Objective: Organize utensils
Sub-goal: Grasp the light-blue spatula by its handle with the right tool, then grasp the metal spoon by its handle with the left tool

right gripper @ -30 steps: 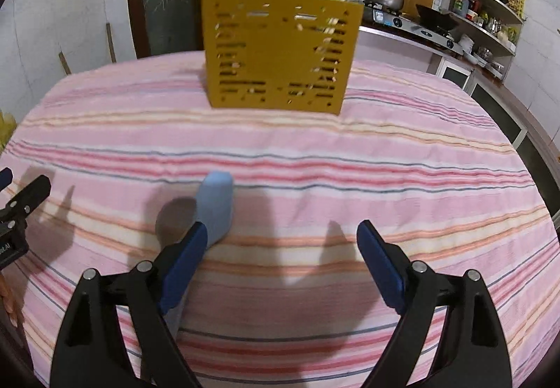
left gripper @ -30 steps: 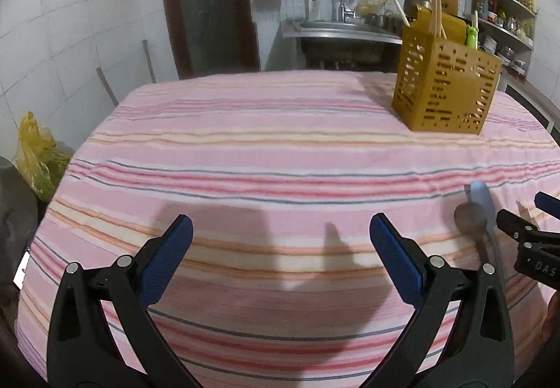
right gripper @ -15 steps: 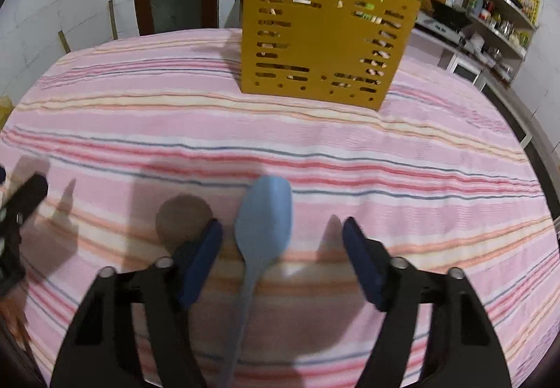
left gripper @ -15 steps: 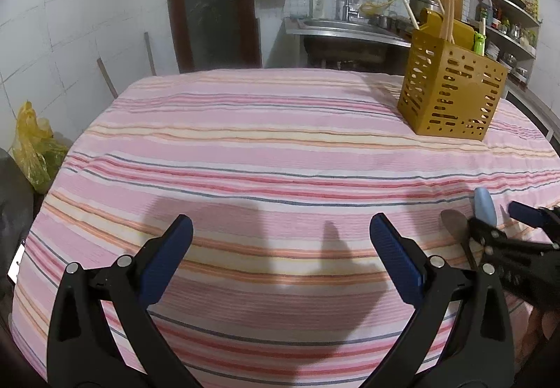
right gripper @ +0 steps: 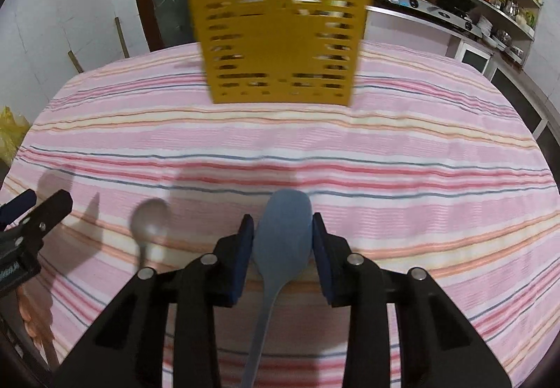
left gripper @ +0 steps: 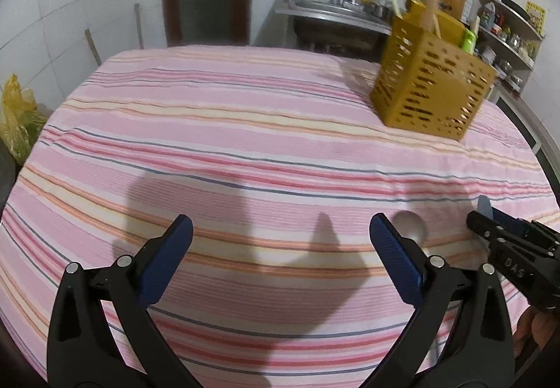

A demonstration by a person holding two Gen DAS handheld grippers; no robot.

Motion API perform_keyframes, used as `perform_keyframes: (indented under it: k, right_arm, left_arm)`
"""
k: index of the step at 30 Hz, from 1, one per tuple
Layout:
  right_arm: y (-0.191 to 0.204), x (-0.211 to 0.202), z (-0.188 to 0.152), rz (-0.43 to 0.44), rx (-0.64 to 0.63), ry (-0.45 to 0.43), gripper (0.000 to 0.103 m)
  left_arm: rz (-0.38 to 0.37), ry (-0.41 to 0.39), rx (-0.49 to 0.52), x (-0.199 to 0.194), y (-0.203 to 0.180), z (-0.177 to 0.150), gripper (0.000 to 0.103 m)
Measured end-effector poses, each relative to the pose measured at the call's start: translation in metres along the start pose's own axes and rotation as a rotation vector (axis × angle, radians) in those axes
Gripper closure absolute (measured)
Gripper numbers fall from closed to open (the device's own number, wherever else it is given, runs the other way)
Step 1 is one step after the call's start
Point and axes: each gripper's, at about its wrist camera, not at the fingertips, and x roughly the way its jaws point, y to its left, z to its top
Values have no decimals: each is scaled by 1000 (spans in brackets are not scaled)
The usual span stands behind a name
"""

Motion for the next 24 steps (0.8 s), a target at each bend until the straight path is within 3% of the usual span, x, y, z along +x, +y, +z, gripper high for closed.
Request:
perform_keyframes:
  k: [7,10,15,21,24]
  right_arm:
    - [-49,-3,-8,-18,24,6,69]
    - [-60,-3,-10,-2,37,-5,69]
    - [-71,2,-12,24,52,-11,69]
    - [-69,3,-10,41,37,-22,69]
    - [-68,2,-10,47,35,-27,69]
  left_arm:
    - [-58,71,21,15,-51,-4,6]
    - [-80,101,40,22,-70,-9,12]
    - [-49,129,85,32,-89,-11,29]
    - [-52,177,76,36,-94,-2,59]
    - [-69,191,79,37,-95,0,68]
